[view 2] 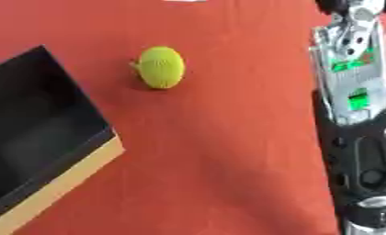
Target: Pick up objects on the table and place them in the box.
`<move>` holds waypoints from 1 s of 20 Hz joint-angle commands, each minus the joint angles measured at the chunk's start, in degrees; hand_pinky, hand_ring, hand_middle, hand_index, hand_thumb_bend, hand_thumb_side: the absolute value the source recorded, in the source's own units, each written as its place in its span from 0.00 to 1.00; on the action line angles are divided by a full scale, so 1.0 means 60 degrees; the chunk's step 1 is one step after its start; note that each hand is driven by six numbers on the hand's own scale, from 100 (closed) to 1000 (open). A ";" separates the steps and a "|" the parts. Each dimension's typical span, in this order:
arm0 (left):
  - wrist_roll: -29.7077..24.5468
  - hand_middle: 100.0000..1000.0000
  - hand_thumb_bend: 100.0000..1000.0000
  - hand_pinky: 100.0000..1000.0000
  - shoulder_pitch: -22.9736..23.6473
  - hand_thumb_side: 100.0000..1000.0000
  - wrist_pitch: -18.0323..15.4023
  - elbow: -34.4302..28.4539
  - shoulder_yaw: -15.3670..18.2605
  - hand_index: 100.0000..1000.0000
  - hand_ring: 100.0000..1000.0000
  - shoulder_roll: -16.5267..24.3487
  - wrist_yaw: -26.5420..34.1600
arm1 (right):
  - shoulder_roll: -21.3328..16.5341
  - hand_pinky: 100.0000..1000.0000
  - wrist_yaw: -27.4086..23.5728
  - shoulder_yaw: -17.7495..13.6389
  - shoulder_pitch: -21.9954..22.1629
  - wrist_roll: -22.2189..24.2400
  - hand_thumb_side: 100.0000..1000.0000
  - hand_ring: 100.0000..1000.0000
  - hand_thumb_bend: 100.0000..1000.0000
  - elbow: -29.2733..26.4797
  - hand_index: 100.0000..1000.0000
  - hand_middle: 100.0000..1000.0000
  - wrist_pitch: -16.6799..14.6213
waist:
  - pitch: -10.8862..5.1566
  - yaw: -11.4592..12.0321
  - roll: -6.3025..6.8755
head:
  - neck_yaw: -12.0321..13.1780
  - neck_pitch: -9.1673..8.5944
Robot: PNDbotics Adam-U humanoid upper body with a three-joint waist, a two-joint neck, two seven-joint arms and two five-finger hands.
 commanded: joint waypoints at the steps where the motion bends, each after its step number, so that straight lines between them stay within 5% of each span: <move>1: -0.0005 0.57 0.00 0.58 -0.0115 0.15 -0.0029 -0.0188 0.0002 0.71 0.65 0.0151 0.0030 | -0.0201 0.70 0.0014 -0.0034 -0.0067 0.0005 0.54 0.89 0.00 -0.0150 0.75 0.71 0.0037 | -0.0238 0.0036 0.0014 | 0.0026 -0.0140; 8: 0.0048 0.57 0.00 0.58 -0.0083 0.15 -0.0041 -0.0188 0.0059 0.71 0.65 0.0216 -0.0033 | -0.0343 0.73 0.0198 0.0033 -0.0120 0.0473 0.52 0.94 0.00 -0.0150 0.78 0.76 0.0380 | -0.0270 0.0112 -0.0085 | 0.0179 -0.0146; 14: 0.0061 0.57 0.00 0.58 0.0070 0.15 0.0012 -0.0188 0.0093 0.71 0.65 0.0506 -0.0147 | -0.1570 0.76 0.0818 0.0698 0.0251 0.1116 0.31 0.96 0.00 -0.0150 0.80 0.81 0.1164 | -0.0404 -0.0088 -0.0363 | 0.0454 0.0035; 20: 0.0081 0.57 0.00 0.58 0.0145 0.15 0.0041 -0.0188 0.0081 0.71 0.65 0.0688 -0.0234 | -0.2965 0.78 0.1670 0.1660 0.0205 0.1969 0.20 0.97 0.00 0.0038 0.83 0.83 0.2022 | -0.0493 -0.0187 -0.0542 | 0.0563 0.0117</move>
